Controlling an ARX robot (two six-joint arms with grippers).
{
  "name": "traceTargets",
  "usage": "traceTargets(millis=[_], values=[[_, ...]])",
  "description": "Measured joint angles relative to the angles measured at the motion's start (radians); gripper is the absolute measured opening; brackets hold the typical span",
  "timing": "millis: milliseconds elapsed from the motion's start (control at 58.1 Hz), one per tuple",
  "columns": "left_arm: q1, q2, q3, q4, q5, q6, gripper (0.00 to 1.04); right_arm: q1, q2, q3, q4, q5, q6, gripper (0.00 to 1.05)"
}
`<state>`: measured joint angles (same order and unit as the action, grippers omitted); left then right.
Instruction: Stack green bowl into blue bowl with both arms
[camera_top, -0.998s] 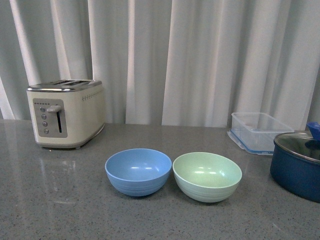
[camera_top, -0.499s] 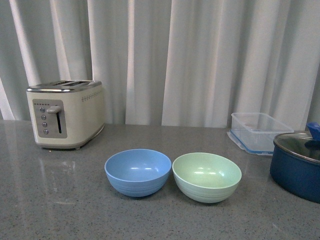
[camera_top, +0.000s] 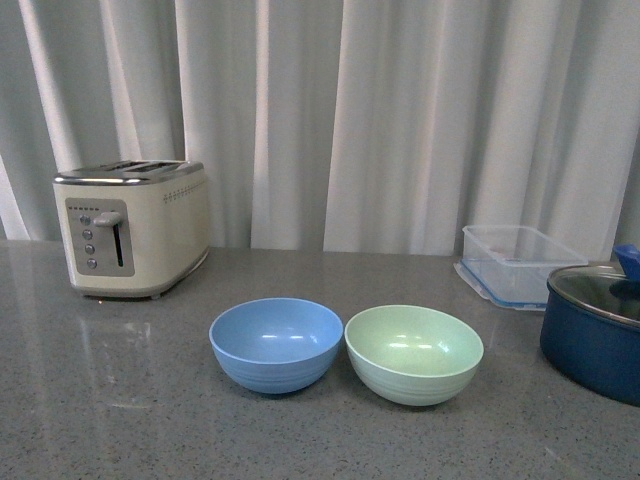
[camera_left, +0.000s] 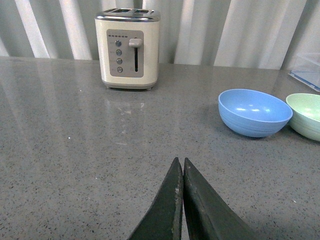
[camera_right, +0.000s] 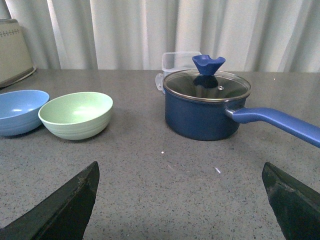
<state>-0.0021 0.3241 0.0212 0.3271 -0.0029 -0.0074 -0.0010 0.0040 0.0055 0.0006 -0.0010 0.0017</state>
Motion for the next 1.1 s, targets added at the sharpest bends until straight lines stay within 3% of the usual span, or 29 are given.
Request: traceTargets(millis=[516,637,826,861,981,1101], values=[[0.0,-0.152,0.0,-0.151,0.0,0.0,0.04,0.0,0.0,0.0,0.0,0.0,0.0,0.95],[0.0,-0.294,0.0,-0.318,0.0,0.0,0.04,0.0,0.0,0.0,0.0,0.0,0.0,0.95],[0.0,-0.32,0.0,-0.327,0.0,0.0,0.04,0.0,0.0,0.0,0.0,0.0,0.0,0.95],[0.0,-0.32,0.0,-0.327,0.0,0.0,0.06,0.0,0.0,0.0,0.0,0.0,0.0,0.95],[0.0,-0.32,0.0,-0.327,0.0,0.0,0.31,0.0,0.014,0.006,-0.019,-0.006,0.007,0.95],[0.0,-0.32,0.0,-0.327,0.003,0.0,0.52,0.048,0.409,0.274,-0.538,-0.016,0.095,0.95]])
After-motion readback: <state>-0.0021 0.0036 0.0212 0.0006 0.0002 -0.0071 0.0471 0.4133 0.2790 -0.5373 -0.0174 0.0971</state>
